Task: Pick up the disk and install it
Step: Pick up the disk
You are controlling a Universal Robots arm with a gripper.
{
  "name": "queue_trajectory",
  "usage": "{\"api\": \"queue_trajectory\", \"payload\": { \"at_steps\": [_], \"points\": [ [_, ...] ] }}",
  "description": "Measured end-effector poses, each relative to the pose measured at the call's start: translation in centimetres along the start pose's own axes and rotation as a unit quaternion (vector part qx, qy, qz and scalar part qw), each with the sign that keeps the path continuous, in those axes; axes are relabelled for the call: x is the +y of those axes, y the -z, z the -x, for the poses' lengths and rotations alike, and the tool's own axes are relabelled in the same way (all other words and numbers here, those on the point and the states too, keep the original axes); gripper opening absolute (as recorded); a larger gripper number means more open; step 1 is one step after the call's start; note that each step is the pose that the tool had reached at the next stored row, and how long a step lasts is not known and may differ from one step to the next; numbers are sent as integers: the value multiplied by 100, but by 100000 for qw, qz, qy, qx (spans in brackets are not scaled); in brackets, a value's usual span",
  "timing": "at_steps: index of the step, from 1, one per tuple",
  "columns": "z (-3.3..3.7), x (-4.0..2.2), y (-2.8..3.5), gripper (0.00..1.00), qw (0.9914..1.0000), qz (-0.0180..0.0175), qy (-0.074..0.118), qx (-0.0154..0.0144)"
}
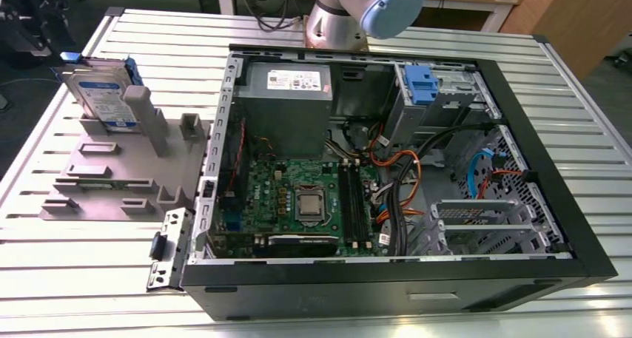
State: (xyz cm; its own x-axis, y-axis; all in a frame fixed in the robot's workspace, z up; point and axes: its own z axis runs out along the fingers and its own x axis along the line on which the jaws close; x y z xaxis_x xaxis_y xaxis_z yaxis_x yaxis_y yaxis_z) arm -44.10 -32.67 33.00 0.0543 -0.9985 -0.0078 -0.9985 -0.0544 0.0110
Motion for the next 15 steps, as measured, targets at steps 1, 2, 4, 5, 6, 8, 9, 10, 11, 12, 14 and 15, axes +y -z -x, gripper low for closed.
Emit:
{"api": "queue_trajectory", "payload": {
  "at_steps": [1,2,4,5,6,8,9,10,11,12,14,15],
  "points": [
    [0,1,-13,55,100000,7,-233,1],
    [2,1,-26,55,99999,0,-489,-5],
    [3,1,-51,55,99994,-2,-1099,-9],
    [3,1,-63,55,99991,-3,-1374,-15],
    [3,1,-76,55,99987,-5,-1598,-14],
    [3,1,-105,55,99983,-8,-1835,-20],
    [3,1,-121,55,99982,-11,-1890,-22],
    [3,0,-138,55,99981,-11,-1941,-23],
    [3,0,-155,55,99980,-6,-1988,-20],
    [3,0,-173,55,99979,-1,-2031,-18],
    [3,0,-207,55,99978,-6,-2104,-22],
    [3,0,-223,55,99977,-4,-2141,-23]
  ]
}}
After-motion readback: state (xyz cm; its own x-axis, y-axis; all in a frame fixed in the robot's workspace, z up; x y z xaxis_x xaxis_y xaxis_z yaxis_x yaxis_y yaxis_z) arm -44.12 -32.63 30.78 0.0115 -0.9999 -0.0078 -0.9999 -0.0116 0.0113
